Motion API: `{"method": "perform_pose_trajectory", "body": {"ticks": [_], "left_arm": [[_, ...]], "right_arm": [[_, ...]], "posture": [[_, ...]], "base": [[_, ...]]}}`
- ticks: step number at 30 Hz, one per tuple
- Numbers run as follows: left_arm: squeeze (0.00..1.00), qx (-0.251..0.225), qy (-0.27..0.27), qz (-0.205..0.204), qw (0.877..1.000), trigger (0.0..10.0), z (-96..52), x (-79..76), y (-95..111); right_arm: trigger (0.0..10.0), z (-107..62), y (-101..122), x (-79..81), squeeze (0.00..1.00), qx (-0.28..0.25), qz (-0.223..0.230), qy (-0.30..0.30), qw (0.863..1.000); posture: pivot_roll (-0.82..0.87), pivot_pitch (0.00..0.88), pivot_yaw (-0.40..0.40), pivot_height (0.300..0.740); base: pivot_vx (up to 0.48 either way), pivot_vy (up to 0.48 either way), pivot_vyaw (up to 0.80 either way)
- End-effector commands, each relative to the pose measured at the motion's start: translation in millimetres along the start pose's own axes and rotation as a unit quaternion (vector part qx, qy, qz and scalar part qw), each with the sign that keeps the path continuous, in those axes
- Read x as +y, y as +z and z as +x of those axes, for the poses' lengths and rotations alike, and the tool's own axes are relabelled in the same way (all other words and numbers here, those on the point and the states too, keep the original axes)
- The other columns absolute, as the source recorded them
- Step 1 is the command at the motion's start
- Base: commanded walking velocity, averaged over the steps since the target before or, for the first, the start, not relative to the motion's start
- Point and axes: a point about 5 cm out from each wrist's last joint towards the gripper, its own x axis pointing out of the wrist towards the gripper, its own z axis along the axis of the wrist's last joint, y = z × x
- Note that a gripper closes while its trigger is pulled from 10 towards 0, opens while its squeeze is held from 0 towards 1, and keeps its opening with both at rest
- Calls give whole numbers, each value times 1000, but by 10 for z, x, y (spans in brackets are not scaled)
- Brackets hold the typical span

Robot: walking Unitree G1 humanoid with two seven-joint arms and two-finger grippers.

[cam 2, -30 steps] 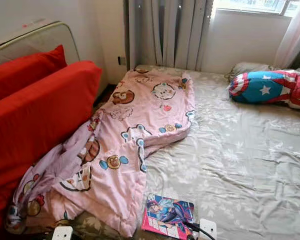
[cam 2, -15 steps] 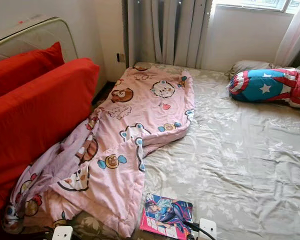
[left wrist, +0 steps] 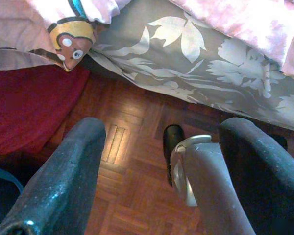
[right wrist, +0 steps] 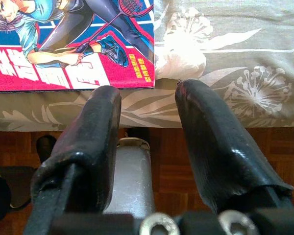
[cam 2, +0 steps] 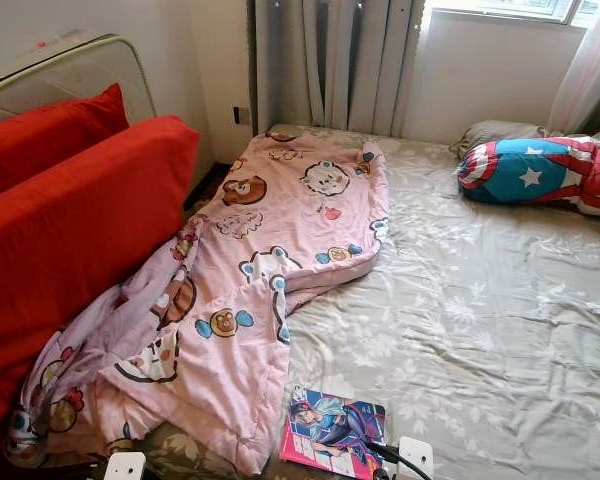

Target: Clean up the room

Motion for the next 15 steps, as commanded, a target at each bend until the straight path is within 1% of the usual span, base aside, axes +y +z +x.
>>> {"method": "perform_pose_trajectory", "body": {"ticks": [1, 6, 10, 11, 12, 14, 15], "left_arm": [[0, -20, -11, -48, 999, 10000, 108, -19, 342], [0, -17, -12, -48, 999, 10000, 108, -21, 337], [0, -6, -23, -47, 999, 10000, 110, -32, 321], [0, -3, -20, -59, 998, 10000, 107, -34, 306], [0, -1, -19, -80, 997, 10000, 105, -41, 291], [0, 1, -27, -74, 997, 10000, 105, -47, 290], [0, 2, -43, -54, 998, 10000, 107, -58, 299]], "right_arm": [[10000, 103, 713, 146, 0, -49, -51, 29, 997], [10000, 103, 713, 146, 0, -49, -52, 29, 997], [10000, 103, 711, 147, 0, -48, -56, 30, 997], [10000, 102, 711, 147, 0, -47, -67, 33, 996], [10000, 102, 702, 152, 0, -46, -58, 37, 997], [10000, 102, 700, 154, 0, -46, -59, 39, 996], [10000, 102, 700, 155, 0, -46, -65, 41, 996]], "posture": [[73, 0, -120, 740], [73, 0, -120, 740], [71, 0, -119, 740], [73, 0, -118, 740], [75, 0, -119, 740], [73, 0, -118, 740], [68, 0, -117, 740]], "base": [[0, 0, 0], [0, 0, 0], [0, 0, 0], [0, 0, 0], [0, 0, 0], [0, 0, 0], [0, 0, 0]]}}
